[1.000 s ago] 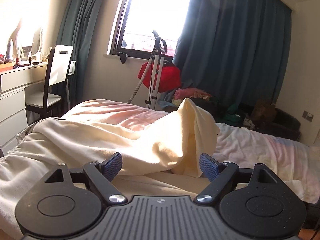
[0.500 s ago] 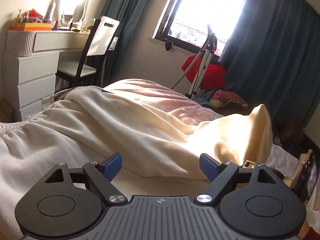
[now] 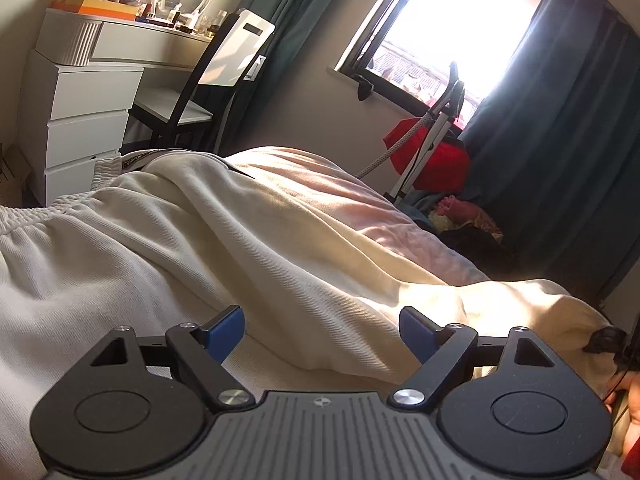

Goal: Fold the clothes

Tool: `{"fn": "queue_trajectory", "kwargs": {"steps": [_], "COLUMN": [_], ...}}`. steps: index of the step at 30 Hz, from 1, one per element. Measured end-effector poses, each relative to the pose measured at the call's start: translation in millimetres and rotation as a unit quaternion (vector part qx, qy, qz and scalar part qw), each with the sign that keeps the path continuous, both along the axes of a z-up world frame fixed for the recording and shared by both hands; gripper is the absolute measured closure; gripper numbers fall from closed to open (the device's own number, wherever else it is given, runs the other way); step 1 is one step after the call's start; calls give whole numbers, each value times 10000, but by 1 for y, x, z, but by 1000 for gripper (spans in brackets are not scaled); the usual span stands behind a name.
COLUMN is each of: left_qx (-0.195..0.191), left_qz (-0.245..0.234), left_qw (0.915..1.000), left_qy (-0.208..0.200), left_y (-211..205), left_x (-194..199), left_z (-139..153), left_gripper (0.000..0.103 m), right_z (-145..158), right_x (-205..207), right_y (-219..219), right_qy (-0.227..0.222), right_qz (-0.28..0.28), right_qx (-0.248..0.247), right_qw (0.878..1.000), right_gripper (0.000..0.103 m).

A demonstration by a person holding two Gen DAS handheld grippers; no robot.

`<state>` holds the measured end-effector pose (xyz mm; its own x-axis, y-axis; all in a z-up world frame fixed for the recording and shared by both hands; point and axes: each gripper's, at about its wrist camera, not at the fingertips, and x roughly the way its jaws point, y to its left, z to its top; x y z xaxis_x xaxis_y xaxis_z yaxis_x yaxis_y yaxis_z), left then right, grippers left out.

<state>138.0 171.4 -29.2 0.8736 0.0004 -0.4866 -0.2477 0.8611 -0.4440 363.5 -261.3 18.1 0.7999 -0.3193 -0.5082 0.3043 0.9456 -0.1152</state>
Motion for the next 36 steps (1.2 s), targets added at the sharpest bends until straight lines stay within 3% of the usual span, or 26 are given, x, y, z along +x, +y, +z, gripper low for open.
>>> {"fn": "queue_trajectory", "kwargs": {"steps": [4,5,7,9,12,14,16,19,21,23,24,25,27,29,33,36], "left_qx": [67,96,125,158,219,259,300,309,296,293,306,319,291,308,389,440], "left_qz": [-113,-133,-164,-191,-226,-250,-273,-329,-372,-407,-417,-426,-454,-463,-431,-439], "left_qw": [9999,9999,9998,9997,9995,9993,9991,9989,9987,9985,9984,9983,9982,9980,9976,9972], "left_qy": [-11,-5,16,33,52,64,76,128,169,203,224,245,278,298,372,416], "left_y": [-6,-8,-10,-12,-15,-17,-18,-23,-26,-29,-31,-32,-34,-35,-36,-37], "left_x": [-1,-1,-1,-1,-1,-1,-1,1,4,5,6,7,8,9,12,15], "left_z": [2,2,2,1,0,-1,-1,-3,-6,-9,-10,-11,-14,-17,-22,-26], "left_gripper": [17,17,17,17,17,17,17,17,17,17,17,17,17,17,17,17], "right_z": [25,22,0,-25,-58,-78,-84,-85,-79,-75,-78,-84,-97,-115,-125,-128], "right_x": [-8,-14,-27,-40,-54,-66,-85,-113,-131,-145,-148,-147,-145,-137,-112,-100], "right_y": [-4,-1,10,6,-21,-44,-65,-89,-96,-104,-107,-111,-117,-111,-116,-138], "right_qy": [-533,-622,-649,-414,329,702,630,410,247,103,15,-68,-215,-288,-828,-1230], "right_qz": [209,322,683,943,818,722,703,694,692,703,691,678,599,335,45,-935], "right_qx": [-1260,-1648,-2735,-2866,-1695,-818,-20,906,1450,2411,3052,3745,5002,5797,5997,5697], "right_qw": [9904,9838,9573,9525,9816,9916,9955,9926,9867,9679,9498,9247,8635,8136,7959,8072], "right_gripper": [91,91,90,89,86,84,59,31,26,23,20,19,19,20,20,22]}}
